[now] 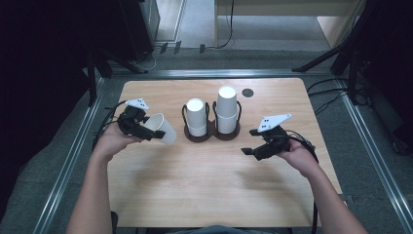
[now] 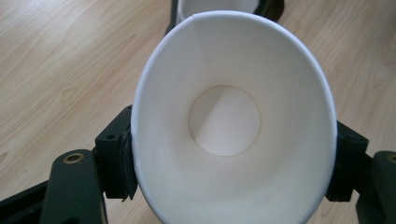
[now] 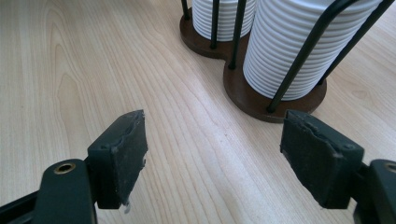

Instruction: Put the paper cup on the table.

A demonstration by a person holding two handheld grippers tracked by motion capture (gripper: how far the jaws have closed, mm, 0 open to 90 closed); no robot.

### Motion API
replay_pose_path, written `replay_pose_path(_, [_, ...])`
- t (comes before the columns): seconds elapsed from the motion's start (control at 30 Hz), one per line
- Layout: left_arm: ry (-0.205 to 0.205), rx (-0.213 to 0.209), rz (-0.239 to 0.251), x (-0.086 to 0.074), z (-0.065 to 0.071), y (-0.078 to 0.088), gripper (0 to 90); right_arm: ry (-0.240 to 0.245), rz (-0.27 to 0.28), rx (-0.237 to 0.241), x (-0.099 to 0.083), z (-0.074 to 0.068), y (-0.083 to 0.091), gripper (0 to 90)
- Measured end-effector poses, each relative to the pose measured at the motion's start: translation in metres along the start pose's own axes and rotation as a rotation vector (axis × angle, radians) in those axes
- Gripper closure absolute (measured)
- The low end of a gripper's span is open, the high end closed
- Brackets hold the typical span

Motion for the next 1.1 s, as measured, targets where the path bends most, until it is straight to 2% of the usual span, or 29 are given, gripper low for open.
replay_pose_path(0.1, [0.009, 0.002, 0.003, 0.001, -0.005, -0.001, 24.2, -0.002, -0.001, -0.002, -0.002, 0.0, 0.0, 23.3])
replay_pose_path(0.17, [0.012, 0.033, -0.019, 0.0, -0.009, -0.004, 24.0, -0.003, -0.005, -0.005, -0.003, 0.0, 0.0, 23.3])
replay_pose_path(0.27, [0.024, 0.048, -0.026, 0.0, -0.015, -0.007, 24.0, -0.007, -0.009, -0.005, -0.005, -0.001, 0.0, 23.3])
replay_pose_path(0.43, [0.07, 0.125, -0.056, -0.001, -0.029, -0.011, 24.0, -0.009, -0.019, -0.009, -0.007, -0.001, 0.0, 23.3])
replay_pose_path(0.53, [0.089, 0.145, -0.077, -0.003, -0.035, -0.014, 23.5, -0.008, -0.021, -0.01, -0.008, -0.002, 0.001, 23.3])
replay_pose_path(0.6, [0.087, 0.156, -0.09, -0.005, -0.037, -0.016, 23.5, -0.011, -0.023, -0.012, -0.008, -0.002, 0.001, 23.3])
replay_pose_path(0.83, [0.134, 0.231, -0.111, -0.009, -0.049, -0.018, 22.2, -0.005, -0.029, -0.012, -0.01, -0.002, 0.001, 23.3])
replay_pose_path(1.1, [0.195, 0.288, -0.115, -0.016, -0.064, -0.014, 21.5, -0.007, -0.038, -0.006, -0.011, -0.002, -0.002, 23.3])
Point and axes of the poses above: each handheld gripper's, and its own axes: y roughly backward along the jaws, x roughly out of its top, z roughly to its right, the point moved 4 cm from there along -y, roughly forward along the jaws, and after that the axes turned 7 degrees about y, right-handed, at the moved point
